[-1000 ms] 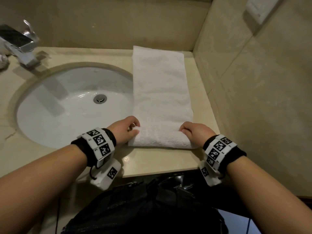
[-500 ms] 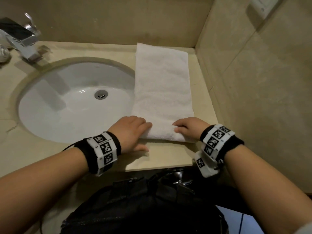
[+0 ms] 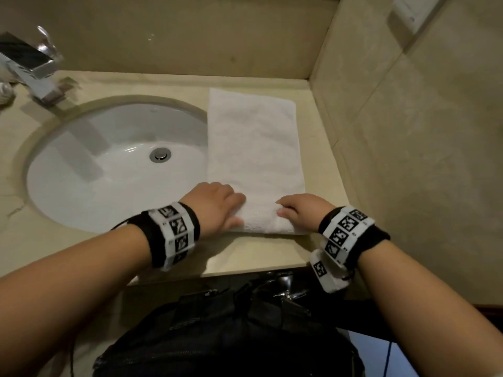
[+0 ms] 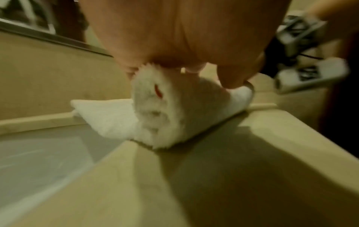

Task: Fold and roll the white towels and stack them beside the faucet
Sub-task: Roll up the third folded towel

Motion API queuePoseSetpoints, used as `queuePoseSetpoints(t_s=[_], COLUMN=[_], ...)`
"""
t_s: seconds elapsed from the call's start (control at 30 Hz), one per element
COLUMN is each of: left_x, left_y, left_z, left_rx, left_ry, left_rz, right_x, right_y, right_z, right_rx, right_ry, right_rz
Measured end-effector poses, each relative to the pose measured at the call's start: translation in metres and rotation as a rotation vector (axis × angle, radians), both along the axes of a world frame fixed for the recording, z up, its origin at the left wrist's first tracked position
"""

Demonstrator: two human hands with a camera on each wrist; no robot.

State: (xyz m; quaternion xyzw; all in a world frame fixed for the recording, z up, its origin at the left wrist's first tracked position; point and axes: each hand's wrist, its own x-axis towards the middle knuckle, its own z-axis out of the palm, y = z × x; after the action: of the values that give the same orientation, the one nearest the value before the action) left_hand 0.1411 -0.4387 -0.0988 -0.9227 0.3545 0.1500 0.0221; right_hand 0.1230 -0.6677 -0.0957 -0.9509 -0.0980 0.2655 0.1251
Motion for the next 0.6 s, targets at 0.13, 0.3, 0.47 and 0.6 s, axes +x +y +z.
queuePoseSetpoints(t_s=[0.13,0.3,0.47,0.6], left_x=[-0.017,0.004,-0.005,-0.011], left_y=[0.000,0.000,0.004,0.003], left_z=[-0.013,-0.011,-0.008,-0.011], left_rx=[0.025,-0.121,-0.044,-0.016], left_ry=[-0.003,0.187,-0.017,-0.035], left_rz=[0.003,0.119,0.004,0.023], right_x=[0.004,-0.028,-0.017,-0.002], right_y=[0.001,-0.005,0.002,0.003], right_z=[0.002,-0.001,-0.003,-0.001], right_rx=[0.027,-0.053,0.048,0.090], right_ry=[0.044,-0.361,-0.218,0.034], right_rz=[-0.028,0.223,0.047,-0.020])
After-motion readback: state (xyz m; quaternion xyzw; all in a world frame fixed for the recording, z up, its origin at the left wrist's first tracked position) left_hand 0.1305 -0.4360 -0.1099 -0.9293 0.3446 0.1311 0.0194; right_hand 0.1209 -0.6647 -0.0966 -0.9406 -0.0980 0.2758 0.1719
